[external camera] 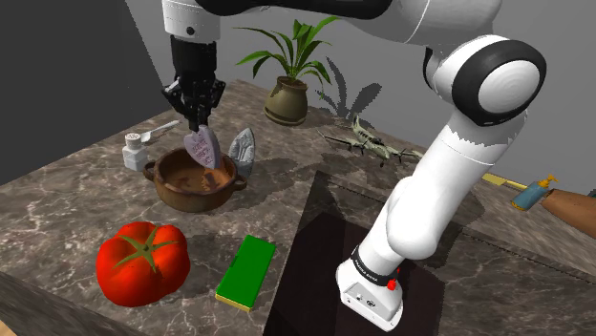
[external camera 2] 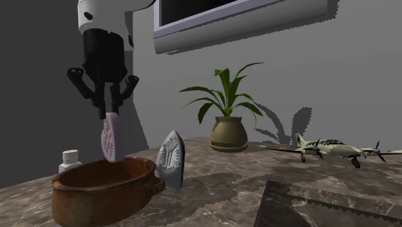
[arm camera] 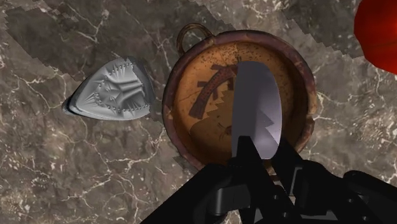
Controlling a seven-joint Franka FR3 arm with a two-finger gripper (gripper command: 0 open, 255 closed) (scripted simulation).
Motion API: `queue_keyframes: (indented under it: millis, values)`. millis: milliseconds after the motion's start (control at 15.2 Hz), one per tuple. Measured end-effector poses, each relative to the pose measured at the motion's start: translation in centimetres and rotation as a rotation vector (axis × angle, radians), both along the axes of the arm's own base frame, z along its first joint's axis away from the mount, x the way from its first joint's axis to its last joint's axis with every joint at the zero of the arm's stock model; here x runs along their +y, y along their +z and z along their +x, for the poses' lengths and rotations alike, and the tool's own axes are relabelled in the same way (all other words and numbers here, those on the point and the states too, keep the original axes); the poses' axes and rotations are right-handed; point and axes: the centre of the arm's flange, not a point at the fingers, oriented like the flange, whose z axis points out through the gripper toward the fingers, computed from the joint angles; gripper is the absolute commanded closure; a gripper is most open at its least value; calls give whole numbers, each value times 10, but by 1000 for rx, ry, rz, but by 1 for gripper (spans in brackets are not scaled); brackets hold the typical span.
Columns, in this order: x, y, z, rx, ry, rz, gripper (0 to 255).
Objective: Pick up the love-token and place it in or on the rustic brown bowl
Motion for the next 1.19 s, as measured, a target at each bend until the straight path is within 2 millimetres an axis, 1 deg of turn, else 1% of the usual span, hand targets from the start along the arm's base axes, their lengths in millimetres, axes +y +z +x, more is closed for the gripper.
queue_keyframes:
  millis: [198, 594, 660, 1056, 1188]
  values:
    - [-1, -15, 1, 0, 0, 0, 255]
    - [-1, -18, 1, 0, 0, 0, 255]
    - [-1, -18, 1, 0, 0, 0, 0]
    - [-1, -18, 1, -1, 0, 0, 0]
    - [0, -3, 3, -1, 0, 1, 0]
